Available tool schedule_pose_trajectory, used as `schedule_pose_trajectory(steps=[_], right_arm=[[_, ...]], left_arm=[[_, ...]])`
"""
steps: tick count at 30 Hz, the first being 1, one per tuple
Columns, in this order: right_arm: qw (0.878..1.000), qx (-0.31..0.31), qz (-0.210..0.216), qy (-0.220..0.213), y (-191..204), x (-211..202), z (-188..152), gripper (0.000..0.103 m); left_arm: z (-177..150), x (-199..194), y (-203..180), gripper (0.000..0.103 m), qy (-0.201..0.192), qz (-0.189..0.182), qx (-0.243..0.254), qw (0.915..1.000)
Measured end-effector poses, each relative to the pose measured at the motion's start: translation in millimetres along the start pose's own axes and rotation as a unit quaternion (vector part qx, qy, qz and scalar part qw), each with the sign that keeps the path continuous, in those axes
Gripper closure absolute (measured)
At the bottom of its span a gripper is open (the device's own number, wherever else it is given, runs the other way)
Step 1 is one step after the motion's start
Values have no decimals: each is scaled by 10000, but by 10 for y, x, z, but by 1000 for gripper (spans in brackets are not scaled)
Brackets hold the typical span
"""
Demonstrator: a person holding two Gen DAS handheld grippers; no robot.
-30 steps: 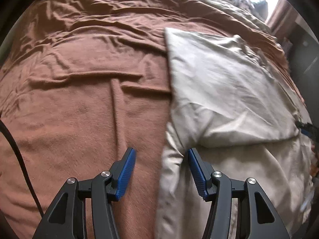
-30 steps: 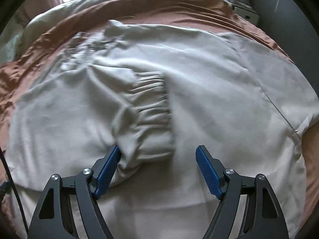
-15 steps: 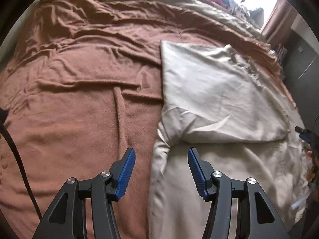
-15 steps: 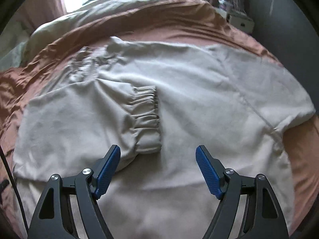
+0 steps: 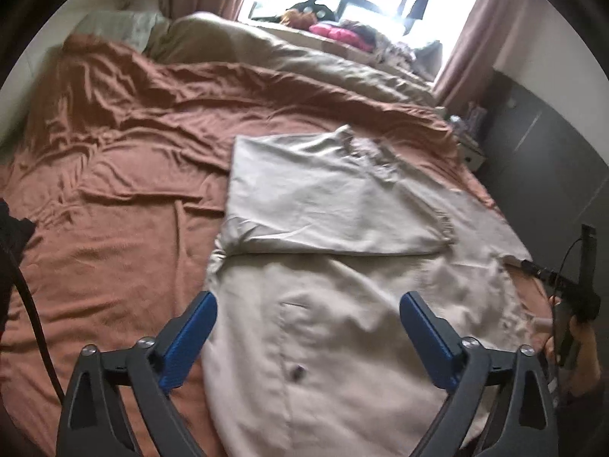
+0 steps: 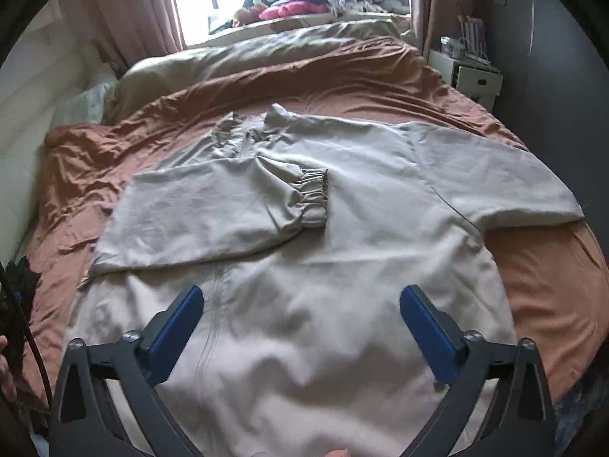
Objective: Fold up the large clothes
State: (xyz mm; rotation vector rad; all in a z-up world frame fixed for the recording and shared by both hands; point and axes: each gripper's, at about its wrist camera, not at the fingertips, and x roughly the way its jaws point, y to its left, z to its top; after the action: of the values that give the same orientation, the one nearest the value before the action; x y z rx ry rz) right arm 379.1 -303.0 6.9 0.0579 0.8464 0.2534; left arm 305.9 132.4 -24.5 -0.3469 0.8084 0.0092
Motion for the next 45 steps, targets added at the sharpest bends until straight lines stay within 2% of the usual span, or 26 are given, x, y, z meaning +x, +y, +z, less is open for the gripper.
schedule_pose_trajectory(steps=[2,8,13,18,27,31,34,36,40,45], right_arm=[[10000,29,1,11,-51,-185,-133,0],[10000,20,9,32,-190,-741,-503,0],[9999,119,-5,-113,-292,-1129,-628,0],[9992,309,38,-265,-497,-1453,-817,0],[9960,685,-281,-498,-1091,-1894,-1060,0],[9951,739,-337,-569,-1262,-1926,-1063,0],[9933,895,-255,-679,-1404,-1917,-1049,0],[9930,931,-246,-681,-1478,-1852,-1019,0],[9909,1148,-251,-658,-1618,-1682,-970,0],[9862,1466,-395,-667,-1762,-1391,-894,0]], left_arm=[[-49,-159,-116,0,-110,5,19,9999],[-322,-654,-507,0,-404,-71,119,9991],[-528,-896,-754,1,-586,-213,169,9979],[-674,-1012,-1006,0,-627,-383,234,9970],[-775,-1027,-1512,0,-653,-584,576,9945],[-810,-998,-1745,0,-696,-705,659,9929],[-775,-931,-1911,0,-684,-478,704,9940],[-734,-864,-2002,0,-646,-417,819,9937],[-626,-674,-2151,0,-531,-518,1020,9920],[-465,-352,-2330,1,-507,-385,1338,9890]])
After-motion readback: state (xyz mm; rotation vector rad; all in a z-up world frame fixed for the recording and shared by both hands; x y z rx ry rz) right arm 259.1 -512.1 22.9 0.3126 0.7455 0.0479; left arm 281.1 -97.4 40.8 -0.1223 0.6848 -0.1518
